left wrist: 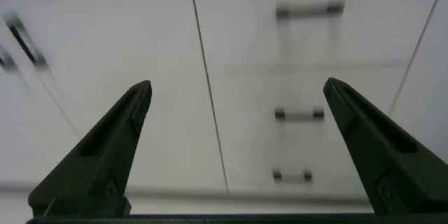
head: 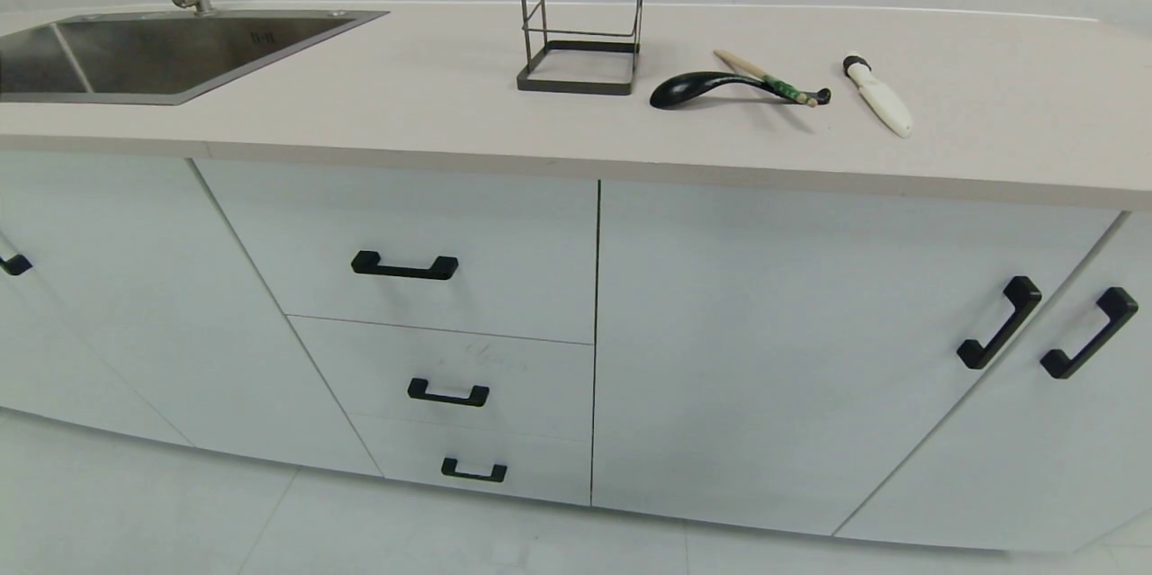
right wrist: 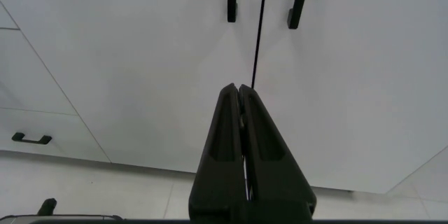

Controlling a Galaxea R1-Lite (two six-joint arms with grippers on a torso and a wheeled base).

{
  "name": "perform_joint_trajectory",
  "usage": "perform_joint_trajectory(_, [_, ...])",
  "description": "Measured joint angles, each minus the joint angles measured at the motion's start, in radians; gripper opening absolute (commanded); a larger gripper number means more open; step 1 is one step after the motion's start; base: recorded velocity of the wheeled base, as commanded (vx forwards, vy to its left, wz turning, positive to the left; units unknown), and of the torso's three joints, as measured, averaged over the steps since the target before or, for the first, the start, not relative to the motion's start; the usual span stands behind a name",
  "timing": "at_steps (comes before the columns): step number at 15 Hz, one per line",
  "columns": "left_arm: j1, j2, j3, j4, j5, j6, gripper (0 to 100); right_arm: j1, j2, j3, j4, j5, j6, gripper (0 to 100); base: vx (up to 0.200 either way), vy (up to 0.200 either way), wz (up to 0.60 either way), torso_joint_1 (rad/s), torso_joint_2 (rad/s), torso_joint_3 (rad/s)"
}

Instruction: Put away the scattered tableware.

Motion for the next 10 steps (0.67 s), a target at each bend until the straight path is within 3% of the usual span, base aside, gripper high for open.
perform_joint_trajectory(4, [0.005, 0.166, -0.095, -0.018, -0.205, 0.22, 100, 0.0, 0.0, 0.0, 0.0, 0.0, 0.0, 0, 0.0, 0.0, 0.0, 0.0, 0.0, 0.0])
perform_joint_trajectory(7, [0.001, 0.32, -0.068, -0.019, -0.333, 0.454, 100, 0.0, 0.0, 0.0, 0.0, 0.0, 0.0, 0, 0.0, 0.0, 0.0, 0.0, 0.0, 0.0])
perform_joint_trajectory(10, [-0.002, 0.46, -0.055, -0.016, -0.393, 0.654, 100, 0.0, 0.0, 0.0, 0.0, 0.0, 0.0, 0, 0.0, 0.0, 0.0, 0.0, 0.0, 0.0])
